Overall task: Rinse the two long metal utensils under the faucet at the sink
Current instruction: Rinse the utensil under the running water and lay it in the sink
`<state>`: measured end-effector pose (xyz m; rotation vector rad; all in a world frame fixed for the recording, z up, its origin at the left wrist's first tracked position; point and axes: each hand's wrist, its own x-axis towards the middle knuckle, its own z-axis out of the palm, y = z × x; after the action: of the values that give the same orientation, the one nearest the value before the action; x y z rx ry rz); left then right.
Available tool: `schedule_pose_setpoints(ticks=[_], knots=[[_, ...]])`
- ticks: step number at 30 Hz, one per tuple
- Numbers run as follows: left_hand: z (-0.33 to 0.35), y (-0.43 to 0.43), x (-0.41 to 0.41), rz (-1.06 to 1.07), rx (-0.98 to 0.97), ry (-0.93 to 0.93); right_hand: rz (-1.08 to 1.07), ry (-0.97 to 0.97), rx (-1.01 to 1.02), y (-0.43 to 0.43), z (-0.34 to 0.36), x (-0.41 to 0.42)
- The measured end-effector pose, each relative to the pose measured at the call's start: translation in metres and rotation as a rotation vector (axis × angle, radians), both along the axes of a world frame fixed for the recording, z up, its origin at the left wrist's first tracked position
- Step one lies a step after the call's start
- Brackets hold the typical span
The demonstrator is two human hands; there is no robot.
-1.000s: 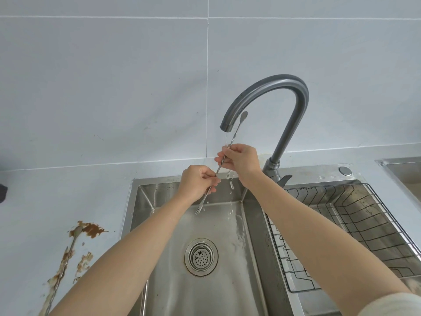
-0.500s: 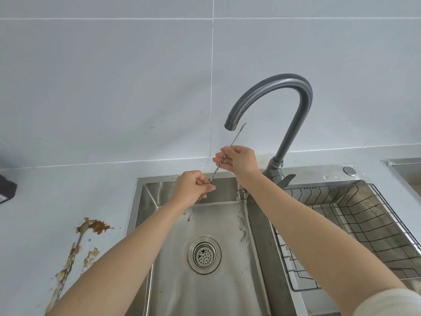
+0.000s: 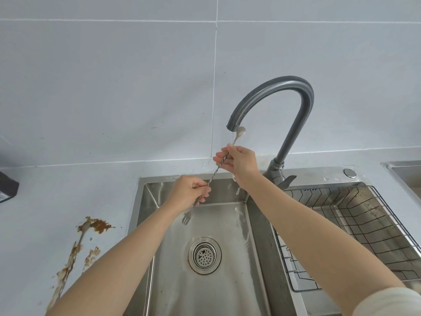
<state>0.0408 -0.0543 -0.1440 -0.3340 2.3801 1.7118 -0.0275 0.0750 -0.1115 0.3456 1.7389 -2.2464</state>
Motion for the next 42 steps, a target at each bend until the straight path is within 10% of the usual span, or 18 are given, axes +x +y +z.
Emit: schedule_pose_setpoints(ticks=[42], knots=[[0.017, -0.07, -0.002, -0.075, -0.589, 0.08, -0.157, -0.153, -0.152, 0.016, -0.029, -0.012]])
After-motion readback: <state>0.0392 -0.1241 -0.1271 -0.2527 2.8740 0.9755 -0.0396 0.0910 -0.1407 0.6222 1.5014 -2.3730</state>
